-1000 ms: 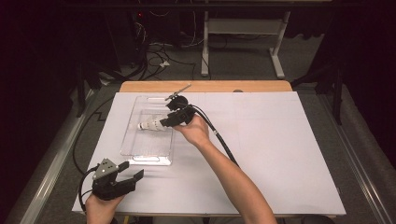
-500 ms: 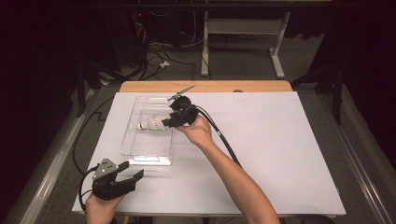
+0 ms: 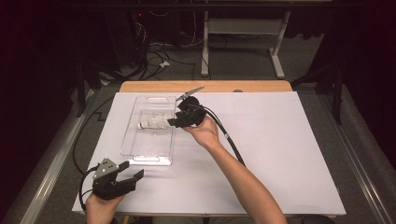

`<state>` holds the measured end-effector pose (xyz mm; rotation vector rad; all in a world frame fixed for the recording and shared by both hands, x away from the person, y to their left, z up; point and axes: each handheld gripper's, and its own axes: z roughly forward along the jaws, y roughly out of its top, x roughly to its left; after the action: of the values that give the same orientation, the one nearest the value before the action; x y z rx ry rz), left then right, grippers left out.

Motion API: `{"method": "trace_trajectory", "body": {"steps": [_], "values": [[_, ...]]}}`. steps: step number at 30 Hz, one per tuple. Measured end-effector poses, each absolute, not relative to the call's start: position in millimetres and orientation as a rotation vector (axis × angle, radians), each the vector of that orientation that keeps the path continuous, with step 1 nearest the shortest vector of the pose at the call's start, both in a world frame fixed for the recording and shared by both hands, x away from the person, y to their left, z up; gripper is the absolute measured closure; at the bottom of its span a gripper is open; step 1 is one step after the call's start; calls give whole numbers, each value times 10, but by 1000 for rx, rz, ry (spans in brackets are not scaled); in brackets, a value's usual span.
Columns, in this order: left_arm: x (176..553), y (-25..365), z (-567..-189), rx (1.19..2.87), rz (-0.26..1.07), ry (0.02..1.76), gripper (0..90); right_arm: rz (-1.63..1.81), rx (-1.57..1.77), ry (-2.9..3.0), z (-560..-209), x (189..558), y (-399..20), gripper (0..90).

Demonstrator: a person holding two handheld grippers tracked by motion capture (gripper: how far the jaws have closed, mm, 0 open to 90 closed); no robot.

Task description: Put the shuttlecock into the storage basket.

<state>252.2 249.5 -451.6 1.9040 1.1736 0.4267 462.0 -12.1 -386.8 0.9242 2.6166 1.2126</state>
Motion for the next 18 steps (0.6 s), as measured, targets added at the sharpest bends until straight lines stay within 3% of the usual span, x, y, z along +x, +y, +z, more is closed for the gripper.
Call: {"method": "trace_trajectory", "body": {"steps": [18], "values": [[2523, 2492, -4517, 1898, 428, 1180, 333, 1219, 954, 2580, -3871, 4602, -383, 522]]}}
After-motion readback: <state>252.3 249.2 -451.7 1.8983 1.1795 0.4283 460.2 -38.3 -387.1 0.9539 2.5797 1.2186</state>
